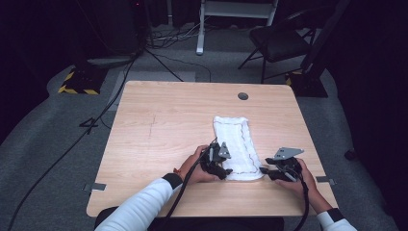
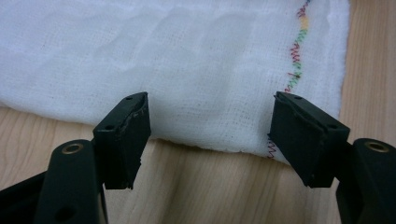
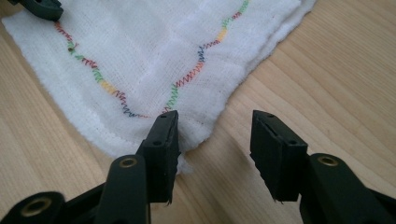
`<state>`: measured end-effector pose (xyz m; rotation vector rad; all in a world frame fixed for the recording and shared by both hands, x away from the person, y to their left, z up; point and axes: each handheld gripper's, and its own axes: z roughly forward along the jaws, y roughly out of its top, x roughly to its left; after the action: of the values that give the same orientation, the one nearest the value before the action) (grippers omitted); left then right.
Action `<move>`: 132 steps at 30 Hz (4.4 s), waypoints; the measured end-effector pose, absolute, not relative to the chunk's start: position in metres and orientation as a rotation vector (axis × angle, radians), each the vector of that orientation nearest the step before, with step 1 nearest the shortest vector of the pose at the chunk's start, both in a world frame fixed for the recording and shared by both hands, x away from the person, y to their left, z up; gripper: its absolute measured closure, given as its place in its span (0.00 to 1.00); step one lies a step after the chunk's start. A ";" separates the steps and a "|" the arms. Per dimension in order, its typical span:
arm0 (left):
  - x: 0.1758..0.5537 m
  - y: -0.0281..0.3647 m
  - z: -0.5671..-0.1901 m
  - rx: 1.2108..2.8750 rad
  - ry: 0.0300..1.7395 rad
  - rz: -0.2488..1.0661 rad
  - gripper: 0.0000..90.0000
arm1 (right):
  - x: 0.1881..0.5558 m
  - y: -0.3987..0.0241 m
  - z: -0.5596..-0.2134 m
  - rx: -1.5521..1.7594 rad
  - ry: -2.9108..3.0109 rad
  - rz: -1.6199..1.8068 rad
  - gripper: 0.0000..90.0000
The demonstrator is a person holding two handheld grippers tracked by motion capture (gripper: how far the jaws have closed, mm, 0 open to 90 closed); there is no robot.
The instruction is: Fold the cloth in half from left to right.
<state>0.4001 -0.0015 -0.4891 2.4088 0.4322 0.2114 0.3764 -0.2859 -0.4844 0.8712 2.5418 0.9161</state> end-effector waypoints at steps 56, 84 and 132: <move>0.476 0.044 -0.465 2.260 0.686 0.311 0.27 | 0.454 -0.248 -0.453 0.945 2.405 1.061 0.51; 0.540 0.023 -0.500 2.210 0.812 0.248 0.42 | 0.533 -0.223 -0.491 1.158 2.431 0.990 0.61; 0.550 0.034 -0.422 2.166 0.717 0.472 0.91 | 0.533 -0.199 -0.426 0.948 2.256 1.085 0.92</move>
<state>0.5501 0.0341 -0.4225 2.1656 0.7171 0.4722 0.5334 -0.1994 -0.4261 0.9478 2.2556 1.0849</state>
